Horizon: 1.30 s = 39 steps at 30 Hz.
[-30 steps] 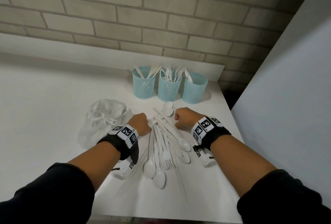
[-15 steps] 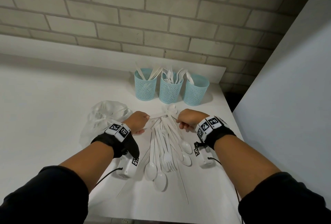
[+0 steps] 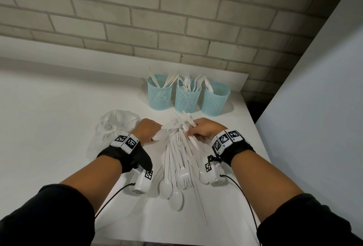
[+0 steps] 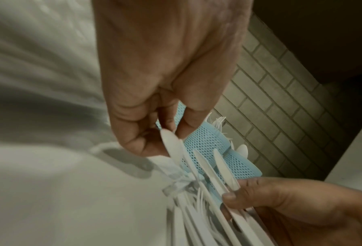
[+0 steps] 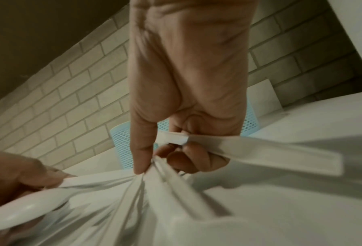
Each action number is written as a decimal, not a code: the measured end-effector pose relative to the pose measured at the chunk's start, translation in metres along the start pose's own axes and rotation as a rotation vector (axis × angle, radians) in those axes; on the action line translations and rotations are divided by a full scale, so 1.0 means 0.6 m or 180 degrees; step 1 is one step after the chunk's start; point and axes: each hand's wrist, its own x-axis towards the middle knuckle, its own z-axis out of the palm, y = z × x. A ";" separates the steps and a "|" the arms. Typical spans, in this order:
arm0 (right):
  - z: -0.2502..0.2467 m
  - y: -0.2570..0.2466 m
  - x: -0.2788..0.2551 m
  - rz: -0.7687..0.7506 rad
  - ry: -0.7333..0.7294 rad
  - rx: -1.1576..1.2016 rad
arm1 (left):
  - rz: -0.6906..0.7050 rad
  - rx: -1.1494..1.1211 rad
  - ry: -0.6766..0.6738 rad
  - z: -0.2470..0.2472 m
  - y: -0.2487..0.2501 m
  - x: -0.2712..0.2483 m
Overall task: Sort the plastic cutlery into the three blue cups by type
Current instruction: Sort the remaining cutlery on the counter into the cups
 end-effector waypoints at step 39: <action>0.008 -0.063 -0.034 -0.0775 0.0046 0.0876 | 0.0687 -0.1489 -0.0328 0.018 0.037 0.011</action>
